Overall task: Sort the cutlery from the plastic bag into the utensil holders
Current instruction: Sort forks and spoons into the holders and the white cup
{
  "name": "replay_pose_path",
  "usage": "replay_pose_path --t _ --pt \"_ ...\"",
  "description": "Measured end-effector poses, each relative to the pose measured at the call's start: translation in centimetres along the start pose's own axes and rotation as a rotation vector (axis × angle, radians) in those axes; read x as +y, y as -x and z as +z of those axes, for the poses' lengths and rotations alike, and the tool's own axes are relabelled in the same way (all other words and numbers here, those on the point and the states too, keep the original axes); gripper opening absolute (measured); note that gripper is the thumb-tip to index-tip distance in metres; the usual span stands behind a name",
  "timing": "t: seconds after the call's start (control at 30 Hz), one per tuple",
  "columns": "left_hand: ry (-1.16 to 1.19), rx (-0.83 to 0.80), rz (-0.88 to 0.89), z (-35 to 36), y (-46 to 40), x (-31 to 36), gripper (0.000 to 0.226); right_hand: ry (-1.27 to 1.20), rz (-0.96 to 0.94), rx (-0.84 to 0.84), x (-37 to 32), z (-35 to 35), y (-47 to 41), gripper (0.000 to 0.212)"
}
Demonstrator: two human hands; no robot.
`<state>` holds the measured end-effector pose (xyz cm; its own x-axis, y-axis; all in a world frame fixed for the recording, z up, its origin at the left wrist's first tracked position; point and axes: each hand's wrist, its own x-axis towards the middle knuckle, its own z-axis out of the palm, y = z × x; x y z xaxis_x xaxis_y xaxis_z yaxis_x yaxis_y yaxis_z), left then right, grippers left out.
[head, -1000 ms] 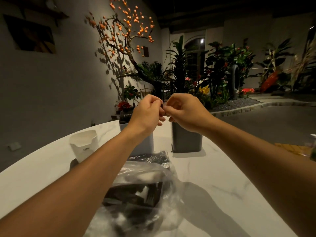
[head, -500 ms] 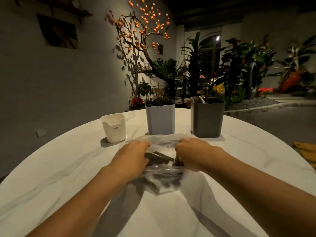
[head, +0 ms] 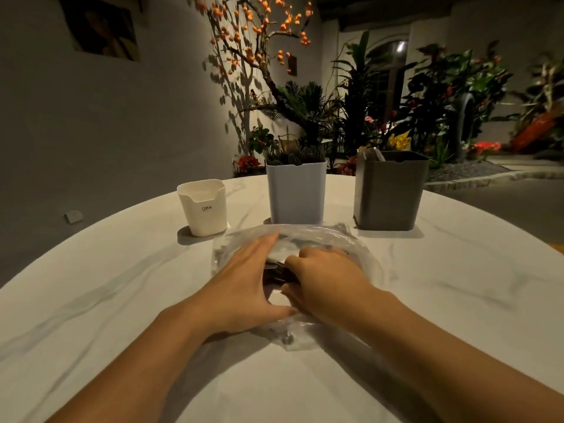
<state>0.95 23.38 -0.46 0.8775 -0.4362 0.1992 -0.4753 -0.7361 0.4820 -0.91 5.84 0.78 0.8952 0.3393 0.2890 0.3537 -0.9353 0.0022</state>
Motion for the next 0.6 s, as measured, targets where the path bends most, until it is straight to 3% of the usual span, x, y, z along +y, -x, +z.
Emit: replay_pose_path --t 0.23,0.43,0.6 --pt "-0.089 0.13 0.06 0.0 0.5 0.3 0.087 0.131 -0.108 0.064 -0.2 -0.8 0.6 0.03" --pt "-0.076 0.248 0.092 0.4 1.0 0.7 0.055 0.026 0.055 0.045 -0.6 -0.3 1.1 0.042" --pt "-0.083 0.306 0.11 0.7 1.3 1.2 0.046 -0.027 0.099 -0.002 -0.6 -0.4 0.8 0.028"
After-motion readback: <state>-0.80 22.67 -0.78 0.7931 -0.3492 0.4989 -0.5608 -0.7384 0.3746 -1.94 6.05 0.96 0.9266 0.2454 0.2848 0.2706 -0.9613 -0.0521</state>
